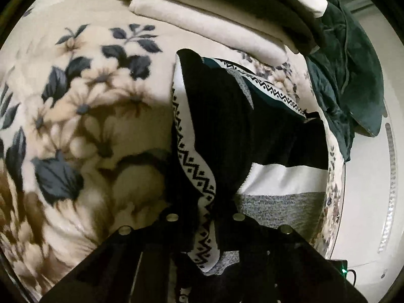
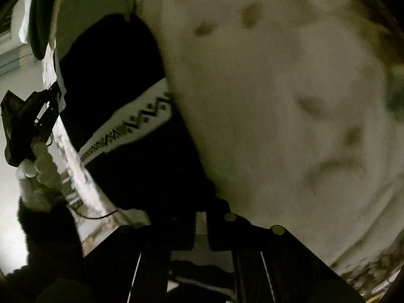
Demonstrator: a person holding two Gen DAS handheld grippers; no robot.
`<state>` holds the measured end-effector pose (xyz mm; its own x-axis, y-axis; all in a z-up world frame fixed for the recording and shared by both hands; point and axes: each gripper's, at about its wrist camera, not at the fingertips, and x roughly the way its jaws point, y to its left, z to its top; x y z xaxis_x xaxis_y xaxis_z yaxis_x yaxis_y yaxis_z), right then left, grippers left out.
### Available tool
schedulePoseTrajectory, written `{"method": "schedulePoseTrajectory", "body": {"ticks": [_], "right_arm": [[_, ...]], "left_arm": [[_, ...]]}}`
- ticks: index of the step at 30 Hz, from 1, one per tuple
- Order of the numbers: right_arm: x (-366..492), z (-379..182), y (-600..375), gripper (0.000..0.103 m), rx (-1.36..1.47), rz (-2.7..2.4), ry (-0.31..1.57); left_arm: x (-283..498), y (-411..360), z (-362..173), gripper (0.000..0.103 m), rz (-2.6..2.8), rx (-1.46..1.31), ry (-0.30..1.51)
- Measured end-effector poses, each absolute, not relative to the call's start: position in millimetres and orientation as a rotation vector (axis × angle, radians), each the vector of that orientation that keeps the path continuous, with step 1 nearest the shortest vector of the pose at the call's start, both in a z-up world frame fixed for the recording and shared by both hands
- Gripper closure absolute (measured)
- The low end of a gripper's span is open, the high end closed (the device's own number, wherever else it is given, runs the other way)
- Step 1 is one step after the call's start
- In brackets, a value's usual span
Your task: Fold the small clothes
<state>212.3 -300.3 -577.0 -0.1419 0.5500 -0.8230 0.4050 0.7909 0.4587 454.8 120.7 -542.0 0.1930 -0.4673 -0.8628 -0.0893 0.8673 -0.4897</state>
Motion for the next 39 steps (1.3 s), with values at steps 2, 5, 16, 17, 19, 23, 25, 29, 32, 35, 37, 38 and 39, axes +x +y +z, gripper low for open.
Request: {"method": "schedulePoseTrajectory", "body": {"ticks": [2, 5, 16, 17, 19, 23, 25, 29, 32, 35, 37, 38, 39], "right_arm": [[205, -572, -307, 0.099, 0.731, 0.080, 1.727], [202, -568, -306, 0.097, 0.787, 0.145, 1.716], [132, -564, -308, 0.049, 0.856, 0.172, 1.785], [123, -564, -305, 0.049, 0.856, 0.175, 1.790], [104, -563, -304, 0.049, 0.861, 0.177, 1.802], [65, -558, -305, 0.049, 0.848, 0.174, 1.827], [46, -562, -295, 0.049, 0.823, 0.170, 1.842], [17, -568, -282, 0.049, 0.774, 0.178, 1.859], [7, -580, -266, 0.049, 0.776, 0.176, 1.853], [6, -594, -240, 0.068, 0.770, 0.176, 1.811], [7, -595, -221, 0.095, 0.727, 0.174, 1.790], [5, -591, -221, 0.096, 0.717, 0.167, 1.775], [2, -587, -217, 0.096, 0.696, 0.160, 1.773]], "left_arm": [[455, 117, -545, 0.094, -0.276, -0.491, 1.370], [453, 118, -543, 0.092, -0.285, -0.505, 1.376], [283, 146, -497, 0.038, -0.281, -0.555, 1.436], [263, 148, -499, 0.038, -0.263, -0.539, 1.464], [218, 152, -507, 0.038, -0.214, -0.507, 1.525], [151, 158, -520, 0.039, -0.138, -0.549, 1.602], [128, 156, -522, 0.039, -0.119, -0.541, 1.619], [100, 143, -533, 0.041, -0.113, -0.506, 1.646], [91, 134, -537, 0.096, -0.118, -0.470, 1.600], [86, 133, -533, 0.097, -0.095, -0.462, 1.554], [80, 141, -528, 0.097, -0.069, -0.514, 1.530], [78, 144, -526, 0.098, -0.057, -0.531, 1.520], [75, 149, -524, 0.098, -0.049, -0.543, 1.512]]}}
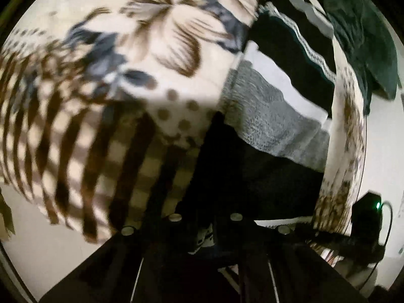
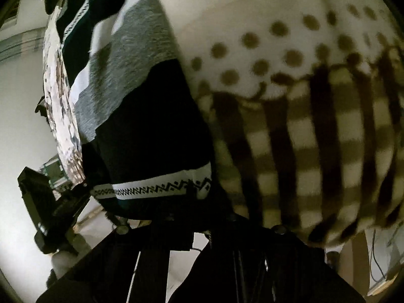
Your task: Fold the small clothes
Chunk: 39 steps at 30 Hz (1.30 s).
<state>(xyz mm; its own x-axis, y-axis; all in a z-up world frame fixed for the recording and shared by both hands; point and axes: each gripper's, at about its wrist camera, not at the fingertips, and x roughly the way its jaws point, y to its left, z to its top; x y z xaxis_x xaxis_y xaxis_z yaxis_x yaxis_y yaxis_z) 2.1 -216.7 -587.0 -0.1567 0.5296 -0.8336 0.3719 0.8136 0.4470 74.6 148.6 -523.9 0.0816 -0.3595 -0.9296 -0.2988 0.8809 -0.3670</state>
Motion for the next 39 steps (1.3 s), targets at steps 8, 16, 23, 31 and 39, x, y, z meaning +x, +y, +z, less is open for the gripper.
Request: {"method": "schedulePoseTrajectory", "body": {"ticks": [8, 16, 23, 31, 39], "right_arm": [[-1, -587, -179, 0.096, 0.549, 0.116, 1.842], [-6, -584, -206, 0.048, 0.745, 0.215, 1.779], [-1, -618, -214, 0.045, 0.919, 0.284, 1.728], [-8, -607, -212, 0.092, 0.945, 0.329, 1.709], [-20, -552, -195, 0.097, 0.637, 0.363, 1.680]], "left_arm": [[69, 150, -540, 0.097, -0.088, -0.518, 1.547], [71, 175, -551, 0.039, -0.184, -0.705, 1.521], [78, 164, -573, 0.038, -0.251, -0.737, 1.543], [62, 149, -548, 0.094, -0.249, -0.677, 1.500], [49, 151, -529, 0.093, -0.223, -0.669, 1.503]]}}
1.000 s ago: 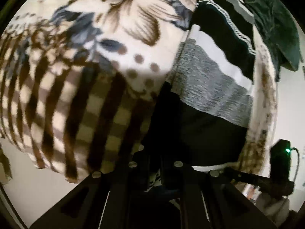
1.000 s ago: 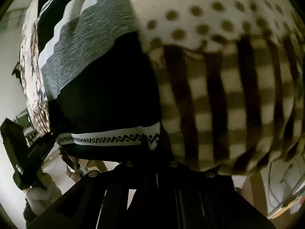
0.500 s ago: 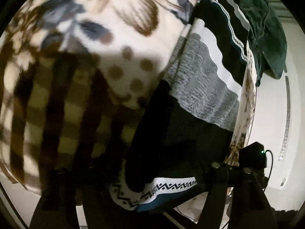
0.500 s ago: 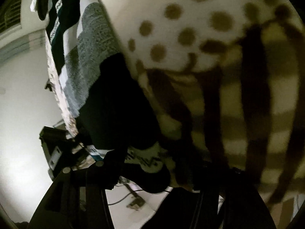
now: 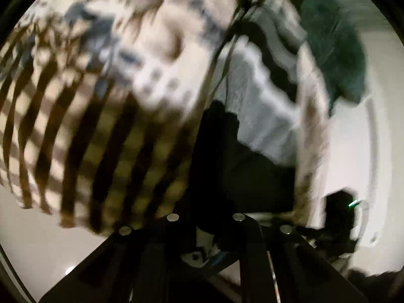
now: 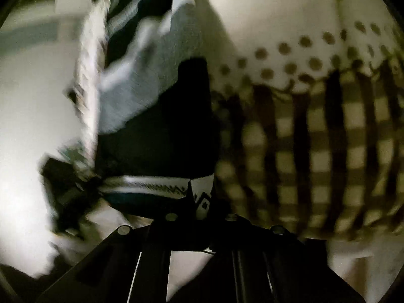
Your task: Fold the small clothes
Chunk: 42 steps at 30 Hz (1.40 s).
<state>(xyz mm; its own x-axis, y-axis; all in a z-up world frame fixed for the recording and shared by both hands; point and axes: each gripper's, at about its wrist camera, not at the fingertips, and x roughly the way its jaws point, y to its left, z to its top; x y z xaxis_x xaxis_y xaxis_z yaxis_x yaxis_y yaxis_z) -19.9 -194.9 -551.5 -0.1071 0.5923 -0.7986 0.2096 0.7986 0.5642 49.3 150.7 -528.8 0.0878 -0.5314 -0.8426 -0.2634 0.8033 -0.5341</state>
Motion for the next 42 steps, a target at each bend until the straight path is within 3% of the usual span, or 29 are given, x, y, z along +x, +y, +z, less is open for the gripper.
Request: {"method": "schedulePoseTrajectory", "body": {"ticks": [4, 6, 7, 8, 14, 15, 16, 24, 29, 31, 33, 34, 35, 42], "right_arm": [[1, -553, -186, 0.087, 0.518, 0.304, 1.755], [19, -531, -193, 0.082, 0.491, 0.262, 1.674], [29, -522, -197, 0.075, 0.484, 0.238, 1.632], [38, -516, -200, 0.069, 0.482, 0.221, 1.596], [112, -525, -199, 0.070, 0.502, 0.147, 1.488], [126, -530, -198, 0.074, 0.510, 0.146, 1.485], [135, -536, -196, 0.098, 0.520, 0.144, 1.490], [130, -537, -215, 0.101, 0.479, 0.051, 1.494], [124, -559, -234, 0.101, 0.679, 0.056, 1.579], [124, -554, -245, 0.096, 0.732, 0.099, 1.577], [116, -548, -255, 0.080, 0.788, 0.167, 1.586], [109, -546, -257, 0.057, 0.798, 0.197, 1.596], [99, -547, -258, 0.045, 0.807, 0.224, 1.615], [28, -591, -237, 0.045, 0.867, 0.315, 1.833]], "left_arm": [[64, 147, -517, 0.078, -0.178, -0.501, 1.554], [82, 144, -499, 0.068, -0.148, -0.431, 1.506], [91, 143, -492, 0.052, -0.136, -0.408, 1.478], [105, 140, -487, 0.042, -0.132, -0.396, 1.439], [206, 99, -506, 0.042, -0.137, -0.350, 1.339], [221, 91, -512, 0.042, -0.145, -0.341, 1.343], [234, 84, -519, 0.042, -0.149, -0.321, 1.353], [256, 79, -537, 0.042, -0.157, -0.285, 1.393], [245, 90, -535, 0.042, -0.154, -0.329, 1.409], [235, 94, -526, 0.042, -0.182, -0.373, 1.417], [216, 98, -516, 0.042, -0.216, -0.388, 1.422], [205, 100, -512, 0.042, -0.234, -0.394, 1.428], [189, 103, -508, 0.042, -0.249, -0.401, 1.443], [85, 121, -543, 0.042, -0.249, -0.530, 1.647]]}}
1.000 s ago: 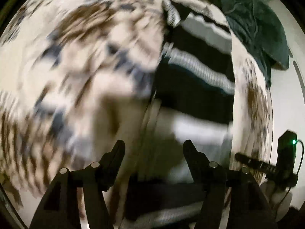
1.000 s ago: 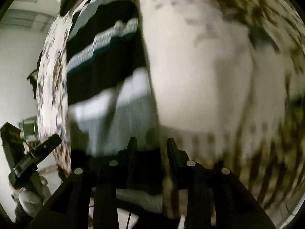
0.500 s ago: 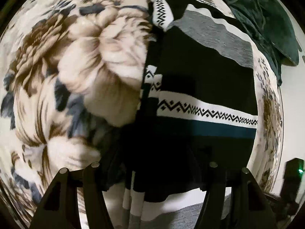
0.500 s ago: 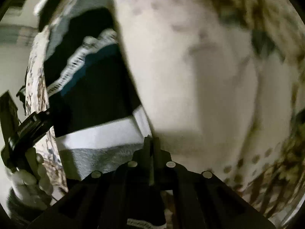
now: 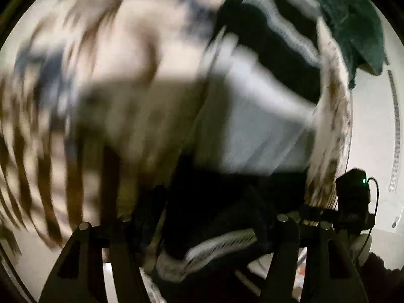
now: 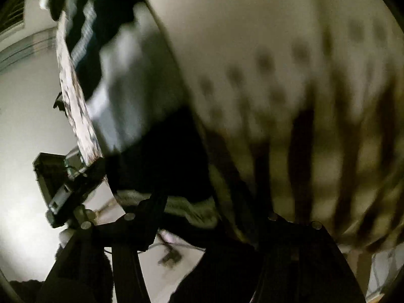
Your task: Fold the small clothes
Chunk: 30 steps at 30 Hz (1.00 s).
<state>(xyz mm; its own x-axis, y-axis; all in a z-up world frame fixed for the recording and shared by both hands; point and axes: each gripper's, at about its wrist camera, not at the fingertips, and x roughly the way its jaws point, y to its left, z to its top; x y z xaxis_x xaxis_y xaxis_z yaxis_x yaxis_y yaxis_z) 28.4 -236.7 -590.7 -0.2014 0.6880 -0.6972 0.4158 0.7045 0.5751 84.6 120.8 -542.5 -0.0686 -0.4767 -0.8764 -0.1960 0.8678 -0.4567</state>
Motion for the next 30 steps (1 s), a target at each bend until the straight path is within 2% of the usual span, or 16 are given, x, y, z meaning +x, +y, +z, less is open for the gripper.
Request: {"method": "schedulePoseTrajectory", "body": {"ticks": [7, 8, 9, 10, 11, 13, 21, 24, 30], "right_arm": [[13, -622, -222, 0.045, 1.048, 0.330, 1.805], [13, -623, -223, 0.049, 1.060, 0.321, 1.801], [12, -621, -224, 0.059, 1.060, 0.315, 1.795], [12, -617, -225, 0.085, 1.044, 0.312, 1.787], [13, -613, -222, 0.090, 1.025, 0.309, 1.785], [14, -600, -224, 0.095, 1.018, 0.297, 1.763], [42, -501, -224, 0.096, 0.921, 0.365, 1.626], [81, -457, -220, 0.096, 0.865, 0.400, 1.546], [207, -386, -219, 0.096, 0.771, 0.448, 1.351]], "left_arm": [[58, 122, -564, 0.036, -0.277, -0.658, 1.637], [57, 123, -562, 0.038, -0.276, -0.672, 1.619], [56, 122, -557, 0.041, -0.269, -0.671, 1.601], [54, 120, -549, 0.072, -0.267, -0.654, 1.578], [53, 118, -546, 0.095, -0.264, -0.642, 1.573], [48, 120, -529, 0.095, -0.250, -0.671, 1.539], [68, 125, -451, 0.095, -0.245, -0.830, 1.401], [104, 133, -422, 0.095, -0.256, -0.891, 1.316], [230, 140, -386, 0.095, -0.316, -0.946, 1.159]]}}
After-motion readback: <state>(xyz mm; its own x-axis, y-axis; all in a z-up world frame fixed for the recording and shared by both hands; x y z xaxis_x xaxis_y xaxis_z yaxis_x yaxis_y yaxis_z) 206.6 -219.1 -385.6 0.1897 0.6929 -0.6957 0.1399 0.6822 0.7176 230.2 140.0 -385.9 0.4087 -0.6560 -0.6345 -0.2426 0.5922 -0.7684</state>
